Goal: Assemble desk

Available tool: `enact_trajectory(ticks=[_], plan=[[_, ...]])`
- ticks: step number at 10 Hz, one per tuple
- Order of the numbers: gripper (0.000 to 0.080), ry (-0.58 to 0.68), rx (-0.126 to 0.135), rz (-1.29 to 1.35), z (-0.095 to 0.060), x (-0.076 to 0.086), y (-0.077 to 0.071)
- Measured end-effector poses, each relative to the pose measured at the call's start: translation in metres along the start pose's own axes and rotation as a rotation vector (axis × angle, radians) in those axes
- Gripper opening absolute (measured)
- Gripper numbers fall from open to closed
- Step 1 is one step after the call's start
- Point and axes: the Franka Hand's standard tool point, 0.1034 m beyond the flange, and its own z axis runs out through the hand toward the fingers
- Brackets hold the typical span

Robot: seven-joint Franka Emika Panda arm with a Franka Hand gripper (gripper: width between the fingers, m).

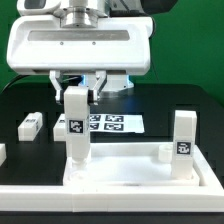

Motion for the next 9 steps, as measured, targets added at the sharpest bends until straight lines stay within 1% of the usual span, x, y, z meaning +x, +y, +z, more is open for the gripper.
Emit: enact_trajectory(ticks=[3, 7, 9], plan=[[0.0288, 0.001, -0.008, -0.002, 0.006, -0.005, 0.001], [0.0288, -0.007, -0.010, -0.001, 0.012, -0.010, 0.000], [0.0288, 0.000, -0.019, -0.006, 0.017, -0.015, 0.000]])
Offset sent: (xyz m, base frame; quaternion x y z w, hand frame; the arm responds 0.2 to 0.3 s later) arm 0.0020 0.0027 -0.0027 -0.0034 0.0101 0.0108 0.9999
